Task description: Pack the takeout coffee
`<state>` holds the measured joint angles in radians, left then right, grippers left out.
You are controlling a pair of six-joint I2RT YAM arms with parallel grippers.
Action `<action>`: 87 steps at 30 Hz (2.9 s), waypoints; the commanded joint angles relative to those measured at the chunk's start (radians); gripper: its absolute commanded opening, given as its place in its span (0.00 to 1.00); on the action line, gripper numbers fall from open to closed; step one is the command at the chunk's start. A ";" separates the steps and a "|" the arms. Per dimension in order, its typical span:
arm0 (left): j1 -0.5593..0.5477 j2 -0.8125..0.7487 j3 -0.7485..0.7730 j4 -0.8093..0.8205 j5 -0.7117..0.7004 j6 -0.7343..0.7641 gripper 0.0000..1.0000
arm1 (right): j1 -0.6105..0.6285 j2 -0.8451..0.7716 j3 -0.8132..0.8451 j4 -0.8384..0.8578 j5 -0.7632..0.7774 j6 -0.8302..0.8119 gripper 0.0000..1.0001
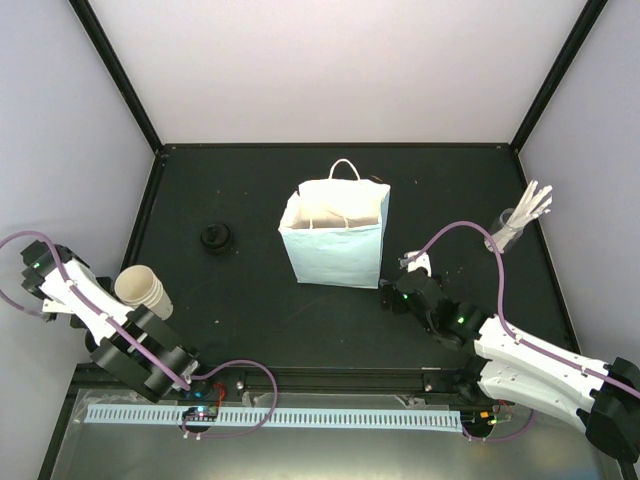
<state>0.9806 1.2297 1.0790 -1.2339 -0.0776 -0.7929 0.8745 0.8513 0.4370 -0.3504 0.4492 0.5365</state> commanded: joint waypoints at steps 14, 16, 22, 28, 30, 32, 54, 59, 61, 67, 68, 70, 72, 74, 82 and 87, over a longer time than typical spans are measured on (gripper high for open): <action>0.003 -0.156 0.257 -0.203 0.091 0.007 0.02 | -0.004 -0.015 0.005 0.026 0.007 0.001 1.00; 0.002 -0.179 0.295 -0.224 0.110 0.003 0.01 | -0.003 -0.015 0.005 0.025 0.008 0.002 1.00; -0.009 -0.250 0.400 -0.274 0.093 -0.016 0.02 | -0.004 -0.016 0.005 0.025 0.010 0.002 1.00; -0.008 -0.359 0.389 -0.228 0.122 -0.081 0.01 | -0.003 -0.013 0.005 0.026 0.010 0.000 1.00; -0.008 -0.415 0.390 -0.174 0.137 -0.108 0.02 | -0.003 -0.009 0.006 0.025 0.009 0.002 1.00; -0.009 -0.482 0.392 -0.110 0.154 -0.115 0.02 | -0.003 -0.006 0.008 0.024 0.011 0.002 1.00; -0.113 -0.585 0.115 0.533 0.718 -0.217 0.01 | -0.004 0.019 0.017 0.025 0.008 -0.001 1.00; -0.346 -0.518 0.113 0.586 0.629 -0.211 0.02 | -0.003 0.020 0.017 0.026 0.009 -0.001 1.00; -0.477 -0.473 0.119 0.583 0.567 -0.209 0.01 | -0.003 0.020 0.017 0.025 0.010 0.000 1.00; -0.783 -0.336 0.141 0.437 0.379 -0.209 0.01 | -0.003 0.015 0.016 0.024 0.015 0.003 1.00; -0.811 -0.323 0.139 0.389 0.352 -0.204 0.02 | -0.004 0.013 0.016 0.024 0.015 0.003 1.00; -0.864 -0.307 0.137 0.329 0.298 -0.182 0.01 | -0.004 0.009 0.013 0.025 0.014 0.003 1.00; -0.913 -0.307 0.142 0.274 0.245 -0.151 0.02 | -0.003 0.004 0.012 0.025 0.012 0.001 1.00; -0.950 -0.316 0.142 0.235 0.218 -0.110 0.02 | -0.004 -0.004 0.008 0.029 0.004 -0.005 1.00; -1.076 -0.372 0.021 0.152 0.325 0.067 0.02 | -0.004 -0.130 0.008 0.054 -0.146 -0.082 1.00; -1.136 -0.452 -0.117 0.209 0.499 0.171 0.02 | -0.003 -0.240 0.026 0.113 -0.339 -0.128 0.97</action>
<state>-0.1158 0.8326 1.0340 -1.0302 0.2695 -0.7452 0.8745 0.6861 0.4393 -0.3241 0.2867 0.4686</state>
